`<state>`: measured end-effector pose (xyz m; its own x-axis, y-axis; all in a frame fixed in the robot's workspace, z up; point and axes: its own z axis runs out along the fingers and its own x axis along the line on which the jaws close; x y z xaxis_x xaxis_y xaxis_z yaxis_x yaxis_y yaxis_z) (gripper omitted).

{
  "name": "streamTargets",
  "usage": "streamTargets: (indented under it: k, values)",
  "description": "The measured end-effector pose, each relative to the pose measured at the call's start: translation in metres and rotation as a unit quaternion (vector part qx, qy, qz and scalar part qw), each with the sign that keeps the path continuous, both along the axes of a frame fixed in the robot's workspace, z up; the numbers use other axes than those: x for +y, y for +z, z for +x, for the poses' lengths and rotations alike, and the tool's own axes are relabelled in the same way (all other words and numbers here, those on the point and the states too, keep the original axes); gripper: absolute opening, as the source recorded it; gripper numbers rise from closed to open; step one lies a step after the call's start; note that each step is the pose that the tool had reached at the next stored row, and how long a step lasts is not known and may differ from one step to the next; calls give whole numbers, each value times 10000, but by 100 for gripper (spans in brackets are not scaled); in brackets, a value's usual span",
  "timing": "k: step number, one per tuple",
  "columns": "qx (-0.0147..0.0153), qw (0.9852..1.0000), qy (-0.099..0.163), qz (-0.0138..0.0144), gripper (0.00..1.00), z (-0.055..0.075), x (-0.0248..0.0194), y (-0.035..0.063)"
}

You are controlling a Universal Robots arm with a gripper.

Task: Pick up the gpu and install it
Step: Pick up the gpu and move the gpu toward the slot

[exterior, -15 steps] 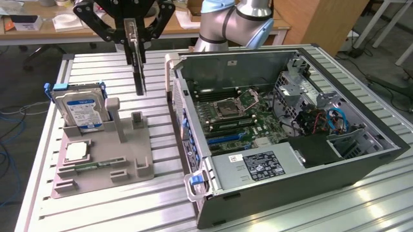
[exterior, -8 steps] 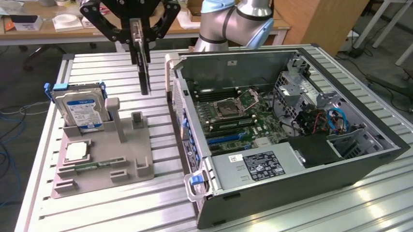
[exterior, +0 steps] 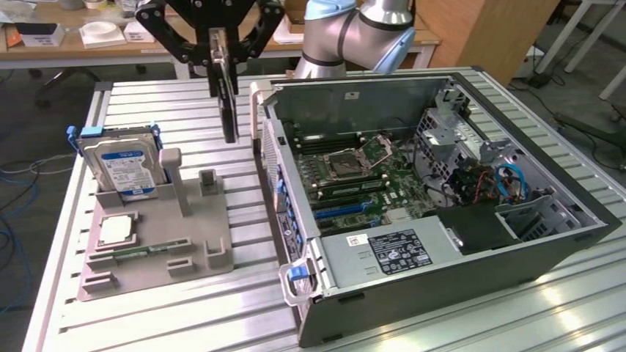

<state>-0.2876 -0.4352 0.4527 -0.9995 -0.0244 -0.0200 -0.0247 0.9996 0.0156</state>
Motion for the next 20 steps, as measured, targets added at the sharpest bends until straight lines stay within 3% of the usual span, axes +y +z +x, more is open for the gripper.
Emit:
streamTargets:
  k: [20]
  values:
    - [0,10000,37,-1,26,264,0,-3]
